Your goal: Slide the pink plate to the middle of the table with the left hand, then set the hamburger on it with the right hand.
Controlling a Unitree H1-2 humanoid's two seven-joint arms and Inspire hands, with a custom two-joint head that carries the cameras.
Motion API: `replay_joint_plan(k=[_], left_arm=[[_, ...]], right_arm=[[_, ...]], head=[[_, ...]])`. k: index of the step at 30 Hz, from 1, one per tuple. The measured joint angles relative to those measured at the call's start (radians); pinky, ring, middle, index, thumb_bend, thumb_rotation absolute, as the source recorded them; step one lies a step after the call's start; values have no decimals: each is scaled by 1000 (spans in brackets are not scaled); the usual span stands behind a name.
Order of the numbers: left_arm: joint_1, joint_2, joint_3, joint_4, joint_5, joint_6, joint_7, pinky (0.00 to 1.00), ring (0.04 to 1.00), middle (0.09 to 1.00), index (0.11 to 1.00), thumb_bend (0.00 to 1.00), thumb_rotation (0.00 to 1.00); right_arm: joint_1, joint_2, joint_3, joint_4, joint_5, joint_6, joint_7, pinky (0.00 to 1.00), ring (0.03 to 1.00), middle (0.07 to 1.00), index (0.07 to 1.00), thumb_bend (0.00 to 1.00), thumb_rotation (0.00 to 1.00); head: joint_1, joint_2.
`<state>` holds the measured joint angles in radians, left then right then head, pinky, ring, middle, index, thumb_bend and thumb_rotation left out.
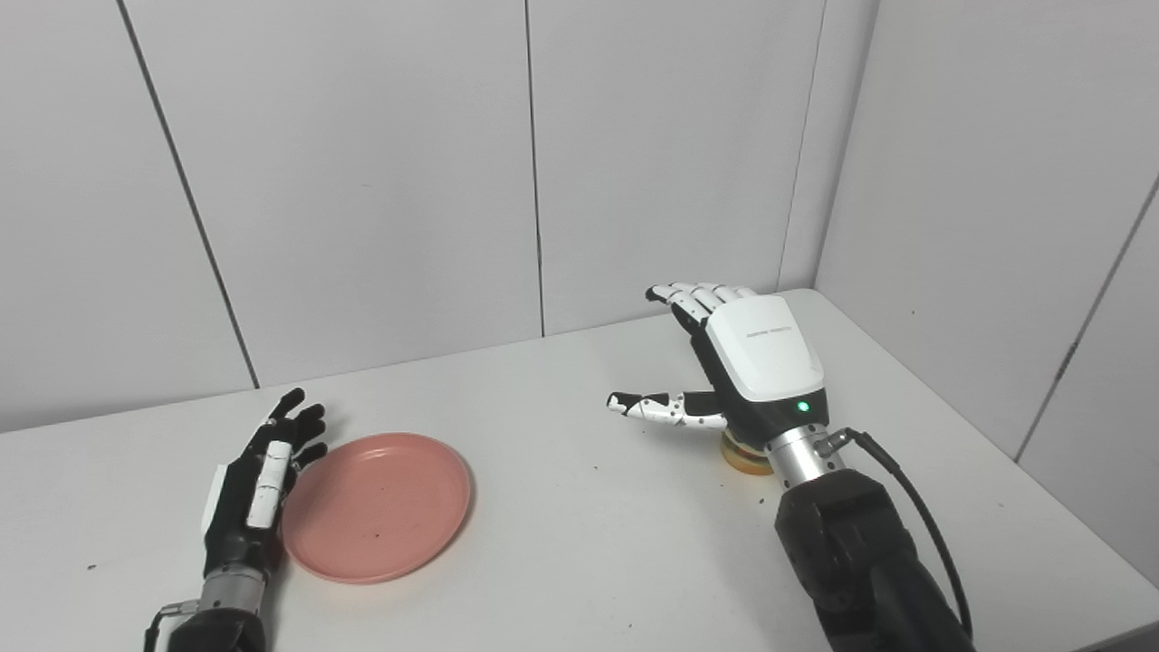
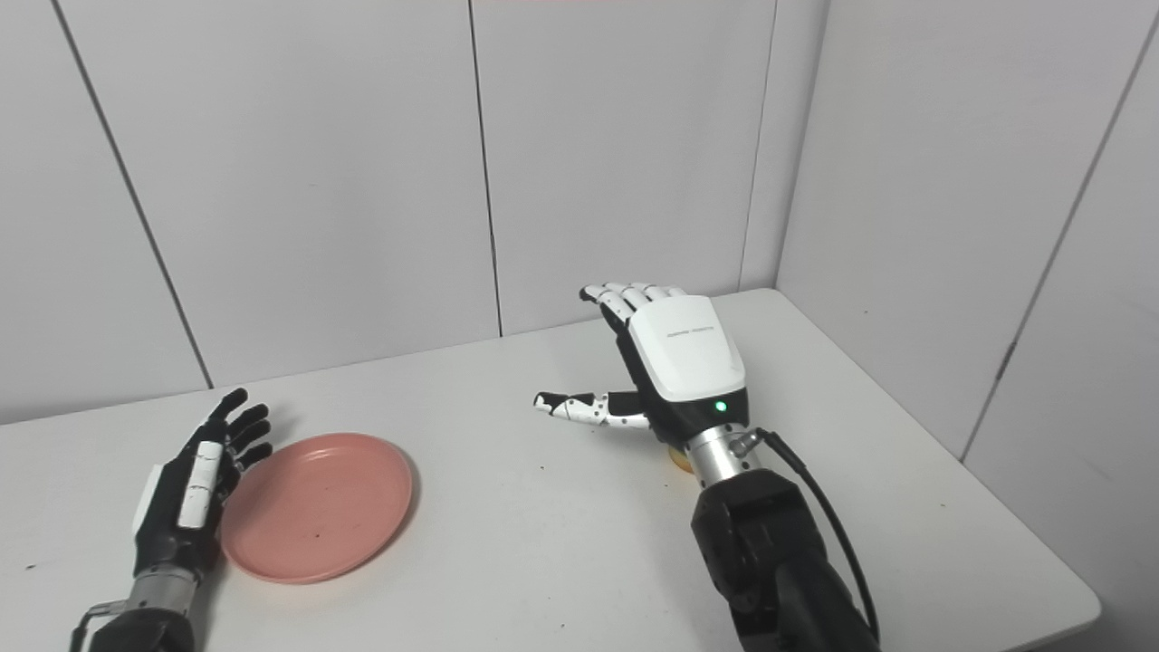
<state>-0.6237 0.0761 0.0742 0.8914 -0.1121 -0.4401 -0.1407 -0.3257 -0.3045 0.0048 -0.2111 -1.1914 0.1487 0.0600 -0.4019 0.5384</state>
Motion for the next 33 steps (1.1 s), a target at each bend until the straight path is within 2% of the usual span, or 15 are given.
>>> replay_joint_plan(k=[5,13,19,33], left_arm=[[-6,1,-1,12,0,-1,-1,806,845,821,839,929,843],[-13,1,0,24,0,-2,-4,808,842,817,842,919,841],[-13,2,-1,22,0,-2,-5,803,844,828,845,927,851],[-12,2,-2,22,0,-3,-5,799,843,827,849,918,847]], right_arm=[[11,-32,0,70,-5,35,-1,738,766,780,767,796,968],[22,-64,6,140,-5,49,-2,739,763,779,766,815,983],[22,-80,13,171,-4,79,-3,730,759,777,763,820,978],[17,-111,31,247,11,89,-39,719,745,764,751,802,943]], head=[[-2,-5],[0,-8],[3,-5],[5,-2]])
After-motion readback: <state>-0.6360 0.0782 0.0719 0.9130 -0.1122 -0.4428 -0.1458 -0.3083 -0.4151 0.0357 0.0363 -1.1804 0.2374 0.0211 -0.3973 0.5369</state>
